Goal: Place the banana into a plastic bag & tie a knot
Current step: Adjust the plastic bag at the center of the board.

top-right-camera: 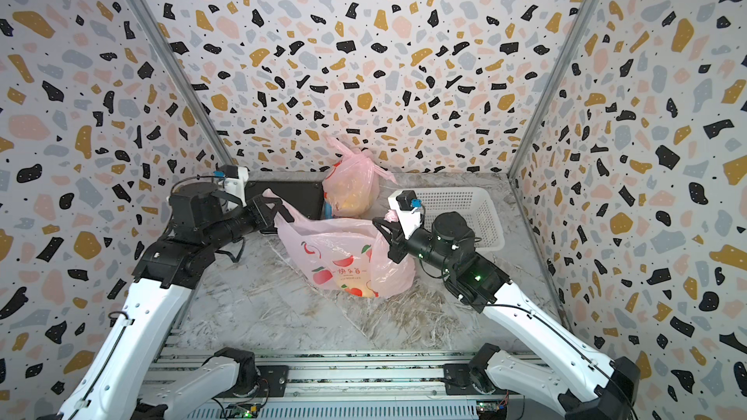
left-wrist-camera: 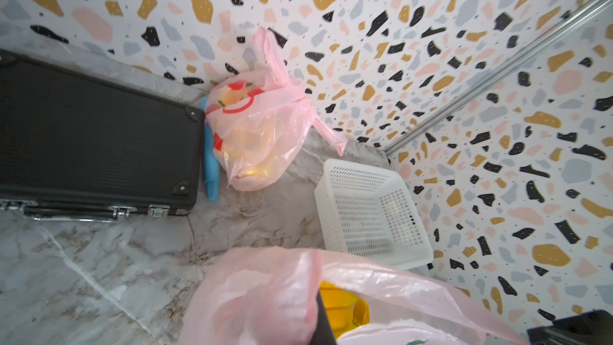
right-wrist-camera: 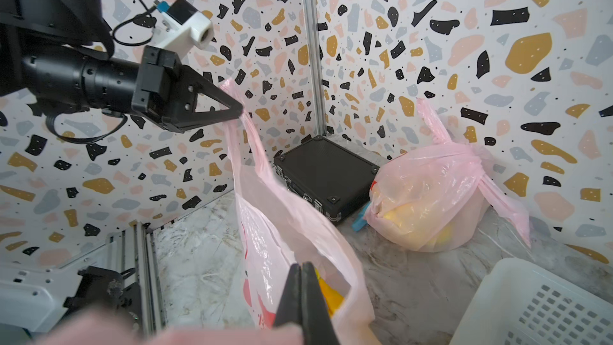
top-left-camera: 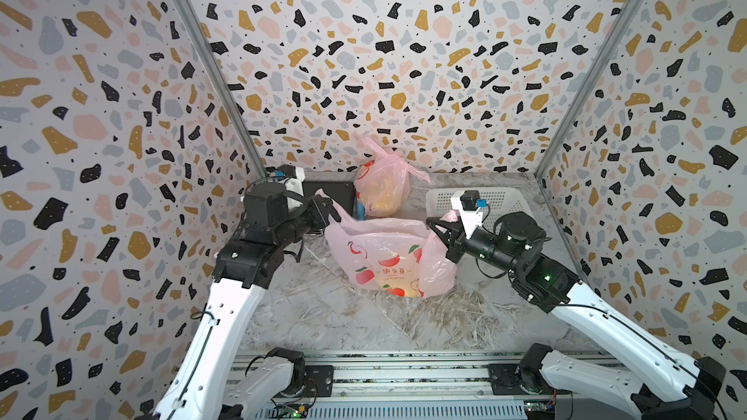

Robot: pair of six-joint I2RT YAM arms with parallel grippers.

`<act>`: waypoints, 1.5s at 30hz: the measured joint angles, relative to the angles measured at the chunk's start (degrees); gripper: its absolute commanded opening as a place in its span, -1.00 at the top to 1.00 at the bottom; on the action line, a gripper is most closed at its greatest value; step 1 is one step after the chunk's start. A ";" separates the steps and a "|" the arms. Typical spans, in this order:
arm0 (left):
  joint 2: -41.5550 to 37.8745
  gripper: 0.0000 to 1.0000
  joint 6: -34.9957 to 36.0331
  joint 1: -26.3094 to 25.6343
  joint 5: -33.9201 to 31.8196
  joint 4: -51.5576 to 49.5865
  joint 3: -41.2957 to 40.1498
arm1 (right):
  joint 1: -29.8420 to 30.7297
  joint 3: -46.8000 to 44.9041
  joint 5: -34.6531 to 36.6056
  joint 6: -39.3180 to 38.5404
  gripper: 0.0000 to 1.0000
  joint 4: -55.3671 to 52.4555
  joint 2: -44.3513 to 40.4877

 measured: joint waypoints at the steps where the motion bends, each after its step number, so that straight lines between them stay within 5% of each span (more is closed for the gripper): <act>1: -0.79 1.00 0.00 0.02 0.13 -0.31 1.18 | 0.00 1.99 -0.24 0.74 1.00 -2.47 0.02; 8: -2.89 1.00 -0.15 0.04 1.66 -0.04 2.67 | -1.53 9.90 -0.90 3.65 1.00 -15.39 1.40; 18: -0.33 1.00 -2.40 0.07 6.88 9.60 -11.98 | -10.23 4.44 -8.48 6.29 1.00 -17.22 9.05; 20: 0.11 0.82 -2.58 0.11 7.89 11.67 -13.42 | -12.17 2.34 -10.71 7.74 1.00 -15.65 10.91; 30: -4.39 -0.99 -0.46 0.26 9.18 15.26 -13.46 | -14.82 0.46 -15.58 10.32 1.00 -11.98 11.87; 39: -17.14 -0.99 2.82 0.26 3.43 14.86 -18.84 | -19.45 0.46 -17.00 12.57 1.00 -11.32 12.57; 45: -18.97 -0.99 2.12 0.28 3.98 19.17 -27.04 | -21.44 0.46 -18.40 13.81 1.00 -10.84 12.96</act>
